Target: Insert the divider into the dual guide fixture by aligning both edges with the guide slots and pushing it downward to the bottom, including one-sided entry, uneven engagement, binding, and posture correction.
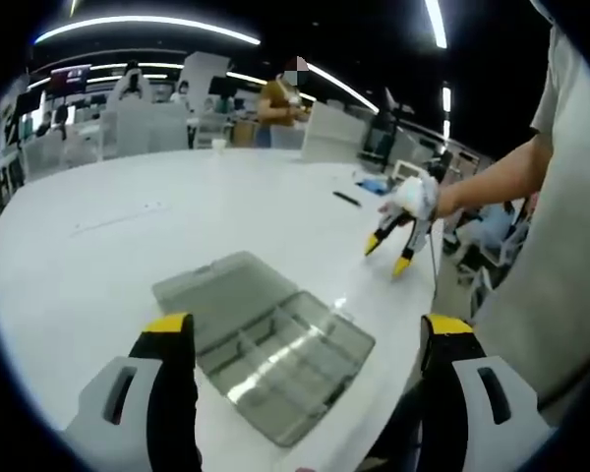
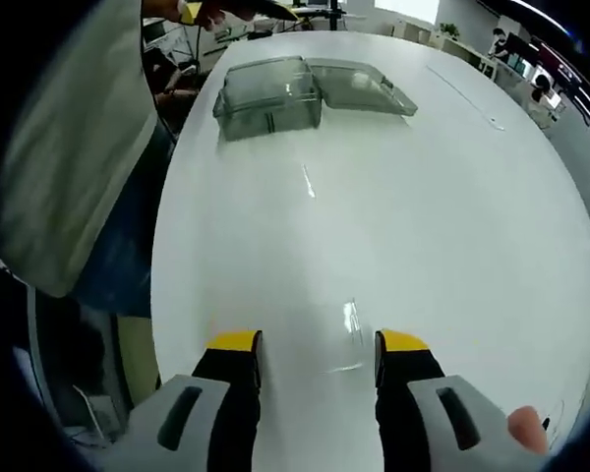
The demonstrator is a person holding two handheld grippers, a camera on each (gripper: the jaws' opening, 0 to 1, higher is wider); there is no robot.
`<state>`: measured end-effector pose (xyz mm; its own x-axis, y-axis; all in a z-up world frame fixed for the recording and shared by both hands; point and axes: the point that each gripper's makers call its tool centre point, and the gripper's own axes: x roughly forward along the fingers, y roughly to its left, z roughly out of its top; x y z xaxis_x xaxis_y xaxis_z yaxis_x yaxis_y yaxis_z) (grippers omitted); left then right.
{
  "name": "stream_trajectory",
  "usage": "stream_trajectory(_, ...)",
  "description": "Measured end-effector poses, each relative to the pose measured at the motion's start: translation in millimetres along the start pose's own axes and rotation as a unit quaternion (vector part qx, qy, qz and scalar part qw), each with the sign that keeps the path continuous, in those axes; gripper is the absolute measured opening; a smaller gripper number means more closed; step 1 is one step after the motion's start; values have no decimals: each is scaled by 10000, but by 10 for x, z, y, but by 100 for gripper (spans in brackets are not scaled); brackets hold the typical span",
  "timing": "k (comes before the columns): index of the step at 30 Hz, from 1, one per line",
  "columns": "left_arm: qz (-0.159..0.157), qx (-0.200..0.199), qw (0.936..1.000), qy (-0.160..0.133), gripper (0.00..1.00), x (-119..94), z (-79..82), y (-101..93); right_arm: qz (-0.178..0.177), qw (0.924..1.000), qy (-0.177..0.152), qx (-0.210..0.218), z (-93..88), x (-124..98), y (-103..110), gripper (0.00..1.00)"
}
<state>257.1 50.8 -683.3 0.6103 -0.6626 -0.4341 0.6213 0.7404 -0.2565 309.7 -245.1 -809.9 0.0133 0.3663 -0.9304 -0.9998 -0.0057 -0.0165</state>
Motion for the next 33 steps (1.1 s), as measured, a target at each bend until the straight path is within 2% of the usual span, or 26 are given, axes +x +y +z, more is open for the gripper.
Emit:
stream_trajectory(18,97,-70,9999,-19,93,-45,9,-15,251,9966,389,-679,-10,99,40,32)
stream_trajectory(25,105,-89,9999,5,93,-62,-15,-7,304,9955,488,-750,-13,105,25,33)
stream_trajectory(33,107,-106,9999,-4,93,-68,-32,17,347,9934,581,-924,-8,105,1,29)
